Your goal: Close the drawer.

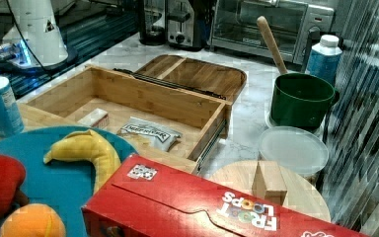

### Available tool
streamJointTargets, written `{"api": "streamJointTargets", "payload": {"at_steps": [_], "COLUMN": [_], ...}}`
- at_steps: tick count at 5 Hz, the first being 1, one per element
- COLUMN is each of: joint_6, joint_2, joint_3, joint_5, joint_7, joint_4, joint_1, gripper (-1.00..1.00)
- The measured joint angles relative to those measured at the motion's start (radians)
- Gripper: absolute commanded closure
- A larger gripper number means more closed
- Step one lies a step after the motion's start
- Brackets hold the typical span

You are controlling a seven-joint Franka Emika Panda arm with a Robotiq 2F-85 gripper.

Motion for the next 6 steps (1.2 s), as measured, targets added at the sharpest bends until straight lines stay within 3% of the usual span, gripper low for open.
{"api": "streamJointTargets", "payload": {"at_steps": [3, 6], "joint_6": [0.075, 0.134], "joint_2": [0.072, 0.136], "joint_3": [0.014, -0.075], "joint_5": [0.0, -0.001], "joint_7": [0.011, -0.074], "joint_4": [-0.047, -0.08], "joint_1": [-0.013, -0.061], "gripper": [1.0, 1.0]}}
